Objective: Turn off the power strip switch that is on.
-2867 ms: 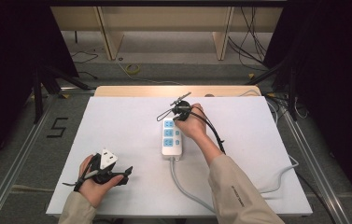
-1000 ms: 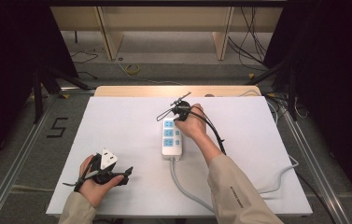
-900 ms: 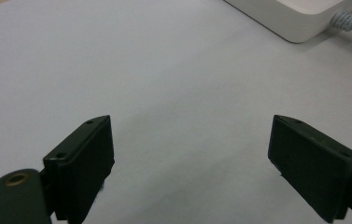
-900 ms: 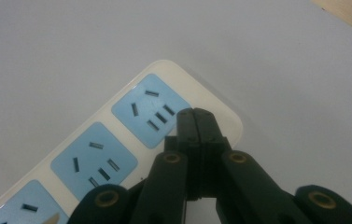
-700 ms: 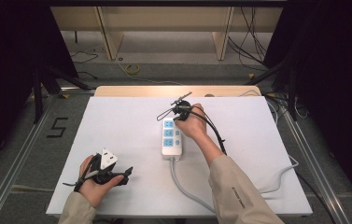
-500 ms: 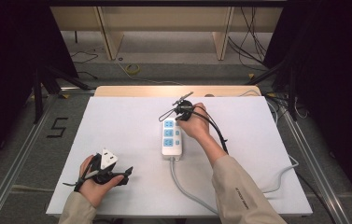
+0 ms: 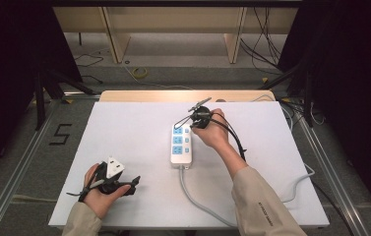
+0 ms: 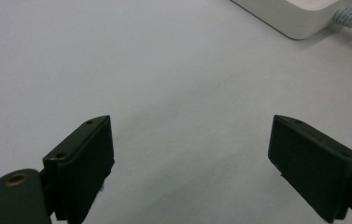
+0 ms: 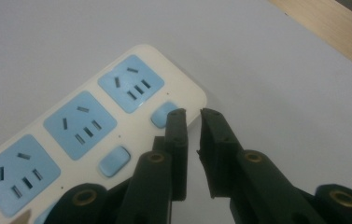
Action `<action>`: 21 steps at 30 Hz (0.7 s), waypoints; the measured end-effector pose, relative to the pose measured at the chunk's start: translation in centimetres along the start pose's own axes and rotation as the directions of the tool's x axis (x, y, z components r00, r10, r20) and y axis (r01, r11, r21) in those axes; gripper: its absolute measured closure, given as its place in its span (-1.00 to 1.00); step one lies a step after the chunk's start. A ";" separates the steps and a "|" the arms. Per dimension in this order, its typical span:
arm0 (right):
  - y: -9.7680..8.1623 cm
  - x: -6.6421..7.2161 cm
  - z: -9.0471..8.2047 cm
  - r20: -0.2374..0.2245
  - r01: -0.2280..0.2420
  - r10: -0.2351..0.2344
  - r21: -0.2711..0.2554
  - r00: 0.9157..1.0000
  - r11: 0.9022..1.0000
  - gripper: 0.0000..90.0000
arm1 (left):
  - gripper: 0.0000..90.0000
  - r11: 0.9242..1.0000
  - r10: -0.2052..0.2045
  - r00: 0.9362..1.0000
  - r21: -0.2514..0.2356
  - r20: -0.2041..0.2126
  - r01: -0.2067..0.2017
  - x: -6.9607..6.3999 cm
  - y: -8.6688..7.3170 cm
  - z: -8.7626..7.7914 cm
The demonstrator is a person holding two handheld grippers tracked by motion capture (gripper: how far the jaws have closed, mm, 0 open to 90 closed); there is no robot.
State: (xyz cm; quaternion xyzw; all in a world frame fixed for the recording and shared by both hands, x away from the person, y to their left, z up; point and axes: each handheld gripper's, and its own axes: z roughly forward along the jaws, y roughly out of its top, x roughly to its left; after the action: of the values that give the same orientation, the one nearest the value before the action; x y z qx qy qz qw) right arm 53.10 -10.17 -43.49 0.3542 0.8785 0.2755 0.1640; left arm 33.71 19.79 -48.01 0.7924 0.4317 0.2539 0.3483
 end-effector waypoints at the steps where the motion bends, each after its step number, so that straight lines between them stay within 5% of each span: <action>1: -0.2 -0.1 -0.1 -0.001 -0.004 0.004 0.002 1.000 1.000 0.79 | -0.69 1.000 0.000 1.000 0.001 0.000 0.000 0.0 0.0 0.0; 21: -4.8 -1.3 -3.3 -0.030 -0.046 0.044 -0.049 0.999 0.998 0.50 | -0.69 1.000 -0.003 1.000 0.016 -0.002 0.003 0.1 -0.1 0.2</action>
State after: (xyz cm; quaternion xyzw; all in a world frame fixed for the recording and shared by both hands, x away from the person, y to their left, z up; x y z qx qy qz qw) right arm 49.87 -15.18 -43.63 0.3657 0.8654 0.3062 0.1537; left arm 33.81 19.83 -48.20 0.7941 0.4353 0.2507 0.3421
